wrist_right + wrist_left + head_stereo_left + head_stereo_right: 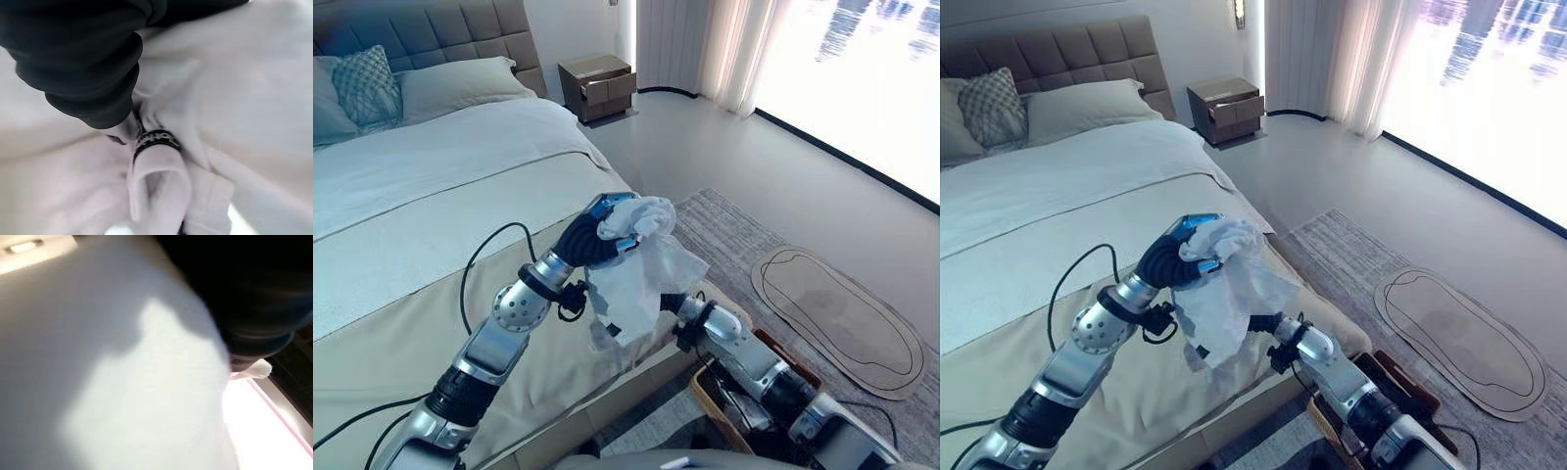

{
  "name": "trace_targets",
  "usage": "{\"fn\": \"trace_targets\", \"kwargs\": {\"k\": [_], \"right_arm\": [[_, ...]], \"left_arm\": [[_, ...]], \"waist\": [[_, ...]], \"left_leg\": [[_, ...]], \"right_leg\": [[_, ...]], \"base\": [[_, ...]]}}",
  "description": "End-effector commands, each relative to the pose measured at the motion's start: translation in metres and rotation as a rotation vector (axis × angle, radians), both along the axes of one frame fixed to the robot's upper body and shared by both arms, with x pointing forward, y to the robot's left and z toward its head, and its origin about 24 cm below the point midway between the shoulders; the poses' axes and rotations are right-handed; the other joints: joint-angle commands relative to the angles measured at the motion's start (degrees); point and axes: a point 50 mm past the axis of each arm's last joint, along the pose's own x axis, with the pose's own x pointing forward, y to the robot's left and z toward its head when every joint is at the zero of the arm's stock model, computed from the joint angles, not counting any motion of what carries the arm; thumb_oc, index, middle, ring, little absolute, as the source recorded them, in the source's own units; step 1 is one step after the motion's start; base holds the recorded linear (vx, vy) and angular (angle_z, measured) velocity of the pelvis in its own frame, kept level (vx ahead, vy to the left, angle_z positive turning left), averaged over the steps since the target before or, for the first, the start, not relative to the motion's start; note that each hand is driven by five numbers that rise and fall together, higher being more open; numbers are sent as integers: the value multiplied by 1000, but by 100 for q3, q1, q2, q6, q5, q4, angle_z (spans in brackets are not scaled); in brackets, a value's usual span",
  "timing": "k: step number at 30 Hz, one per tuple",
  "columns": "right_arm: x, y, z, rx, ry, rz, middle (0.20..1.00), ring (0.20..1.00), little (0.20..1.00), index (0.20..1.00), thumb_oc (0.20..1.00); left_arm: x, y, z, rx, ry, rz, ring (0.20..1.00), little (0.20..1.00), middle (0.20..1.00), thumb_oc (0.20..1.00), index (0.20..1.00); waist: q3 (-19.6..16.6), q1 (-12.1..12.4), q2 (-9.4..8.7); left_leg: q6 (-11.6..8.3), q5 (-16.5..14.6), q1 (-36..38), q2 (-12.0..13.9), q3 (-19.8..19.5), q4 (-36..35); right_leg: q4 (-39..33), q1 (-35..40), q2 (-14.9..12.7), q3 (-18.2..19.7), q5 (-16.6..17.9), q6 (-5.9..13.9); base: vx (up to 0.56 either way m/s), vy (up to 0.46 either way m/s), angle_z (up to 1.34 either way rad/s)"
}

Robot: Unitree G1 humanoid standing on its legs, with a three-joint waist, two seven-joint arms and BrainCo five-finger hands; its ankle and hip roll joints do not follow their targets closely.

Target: Pick up clothes into the bucket

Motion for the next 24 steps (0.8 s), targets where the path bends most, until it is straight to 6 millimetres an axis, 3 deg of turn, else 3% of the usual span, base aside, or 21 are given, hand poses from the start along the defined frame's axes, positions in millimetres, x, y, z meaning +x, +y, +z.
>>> {"fn": "trace_targets", "kwargs": {"k": [1, 3, 9, 11, 13, 19, 21, 24], "right_arm": [[11, -9, 13, 117, -25, -92, 200, 200, 200, 200, 200], [7, -9, 10, 136, -8, -105, 200, 200, 200, 200, 200], [-7, -46, -9, 229, 87, -320, 200, 200, 200, 200, 200], [-9, -50, -11, 229, 93, -332, 200, 200, 200, 200, 200], [-12, -64, -12, 262, 98, -410, 200, 200, 200, 200, 200], [-16, -85, -11, 326, 92, -535, 200, 200, 200, 200, 200], [-16, -93, -12, 399, 106, -613, 200, 200, 200, 200, 200], [-17, -96, -12, 448, 111, -654, 200, 200, 200, 200, 200]], "left_arm": [[1, 15, 24, -64, -126, 55, 200, 200, 200, 200, 200], [1, 20, 22, -64, -121, 83, 200, 200, 200, 200, 200], [0, 47, -1, -62, -45, 253, 200, 200, 200, 200, 200], [0, 50, -6, -65, -27, 277, 200, 200, 200, 200, 200], [1, 59, -29, -38, 48, 365, 1000, 1000, 1000, 1000, 1000], [-4, 69, -62, -78, 191, 450, 1000, 1000, 1000, 1000, 1000], [-6, 71, -85, -136, 317, 472, 1000, 1000, 1000, 1000, 1000], [-7, 69, -105, -76, 386, 500, 1000, 1000, 1000, 1000, 1000]], "waist": [[-145, 127, -237], [-159, 115, -240], [-168, 14, -245], [-175, 8, -245], [-176, -29, -255], [-175, -51, -274], [-180, -73, -273], [-170, -81, -268]], "left_leg": [[267, -91, -74, -282, -28, 1], [267, -100, -69, -282, -17, 6], [265, -114, -34, -260, 25, 2], [265, -115, -31, -258, 27, -1], [264, -118, -33, -253, 48, 6], [275, -122, -33, -257, 76, 12], [280, -123, -33, -258, 89, 20], [282, -122, -37, -262, 81, 26]], "right_leg": [[350, -248, 36, -111, 28, 43], [346, -241, 41, -109, 28, 41], [332, -238, 60, -83, 34, 42], [333, -241, 63, -79, 33, 41], [331, -246, 67, -67, 36, 38], [321, -257, 72, -35, 62, 40], [329, -262, 66, -23, 66, 42], [352, -265, 65, -9, 62, 40]], "base": [[0, 0, 0], [24, -2, 0], [-1, 0, -1], [0, 0, -5], [0, 0, 0], [-9, -3, -2], [-11, -6, -4], [0, 0, 0]]}}
